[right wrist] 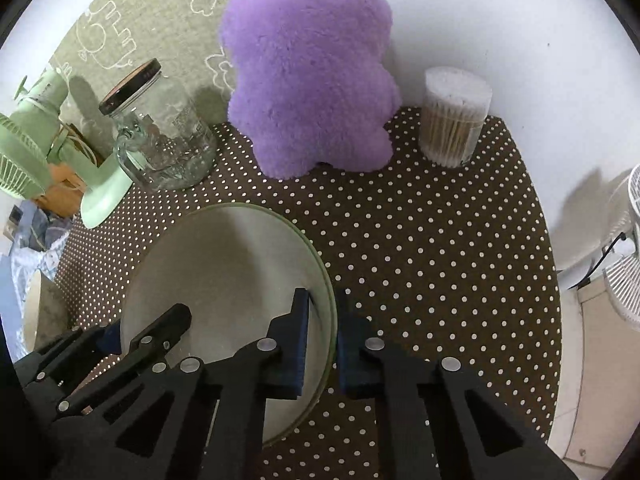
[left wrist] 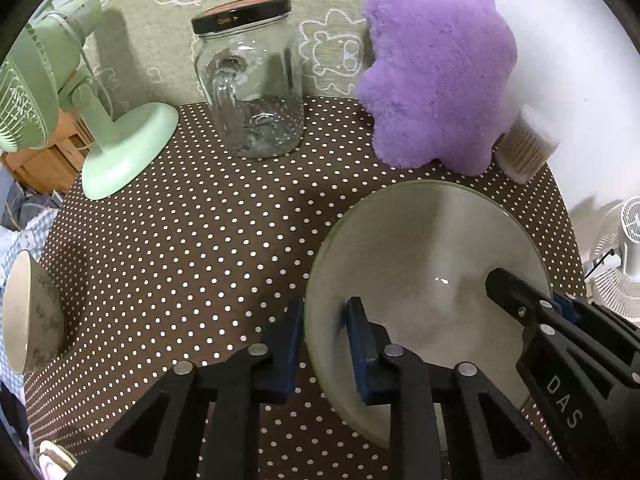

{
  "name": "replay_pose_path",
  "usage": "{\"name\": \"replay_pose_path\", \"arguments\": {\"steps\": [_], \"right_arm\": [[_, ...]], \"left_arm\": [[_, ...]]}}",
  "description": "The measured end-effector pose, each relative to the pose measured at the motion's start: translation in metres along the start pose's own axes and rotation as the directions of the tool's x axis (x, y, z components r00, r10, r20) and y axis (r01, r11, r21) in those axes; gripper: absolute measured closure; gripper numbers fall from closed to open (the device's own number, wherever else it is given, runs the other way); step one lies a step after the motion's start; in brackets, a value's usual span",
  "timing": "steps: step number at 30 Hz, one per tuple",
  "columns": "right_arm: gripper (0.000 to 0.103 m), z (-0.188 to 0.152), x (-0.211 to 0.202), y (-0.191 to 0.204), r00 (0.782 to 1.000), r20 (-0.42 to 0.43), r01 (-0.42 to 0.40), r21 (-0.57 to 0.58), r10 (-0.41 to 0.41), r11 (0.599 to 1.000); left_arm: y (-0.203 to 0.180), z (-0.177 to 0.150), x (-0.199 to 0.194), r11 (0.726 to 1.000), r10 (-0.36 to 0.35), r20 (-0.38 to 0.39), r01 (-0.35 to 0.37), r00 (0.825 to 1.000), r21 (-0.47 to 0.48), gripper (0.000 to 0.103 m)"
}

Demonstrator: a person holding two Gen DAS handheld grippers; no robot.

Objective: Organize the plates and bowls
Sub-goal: 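Grasp the cream bowl rim with the right tool and lift, then carry the cream bowl over the first placed bowl with the right tool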

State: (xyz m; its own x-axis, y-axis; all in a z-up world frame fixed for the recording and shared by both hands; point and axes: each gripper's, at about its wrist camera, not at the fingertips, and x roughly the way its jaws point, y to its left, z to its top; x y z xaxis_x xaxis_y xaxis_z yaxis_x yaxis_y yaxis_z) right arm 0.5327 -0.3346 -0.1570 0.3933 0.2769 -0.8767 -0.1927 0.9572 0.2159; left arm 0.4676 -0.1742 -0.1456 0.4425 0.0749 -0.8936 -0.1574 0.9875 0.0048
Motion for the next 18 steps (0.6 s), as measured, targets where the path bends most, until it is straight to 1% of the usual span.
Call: {"name": "replay_pose_path", "arguments": {"steps": [2,8,14,18], "right_arm": [[0.089,0.0,0.0,0.0,1.0,-0.001,-0.004,-0.002,0.004,1.0],[0.091,-0.01,-0.008,0.003,1.0,-0.011,0.0,-0.006,-0.001,1.0],[0.091,-0.027,-0.018,0.005,0.999,-0.045,0.002,0.013,-0.002,1.0],[0.091,-0.045,-0.029,0.009,0.998,-0.062,0.006,0.021,-0.004,1.0]], "left_arm": [[-0.001,0.0,-0.001,1.0,-0.004,-0.005,0.004,1.0,0.008,0.089],[-0.003,-0.006,-0.007,0.999,0.001,-0.032,0.0,0.999,0.034,0.088],[-0.001,-0.022,-0.014,0.999,0.004,-0.054,-0.001,0.999,0.042,0.089],[0.0,-0.033,-0.023,0.998,0.007,-0.064,-0.003,0.998,0.06,0.089]]}}
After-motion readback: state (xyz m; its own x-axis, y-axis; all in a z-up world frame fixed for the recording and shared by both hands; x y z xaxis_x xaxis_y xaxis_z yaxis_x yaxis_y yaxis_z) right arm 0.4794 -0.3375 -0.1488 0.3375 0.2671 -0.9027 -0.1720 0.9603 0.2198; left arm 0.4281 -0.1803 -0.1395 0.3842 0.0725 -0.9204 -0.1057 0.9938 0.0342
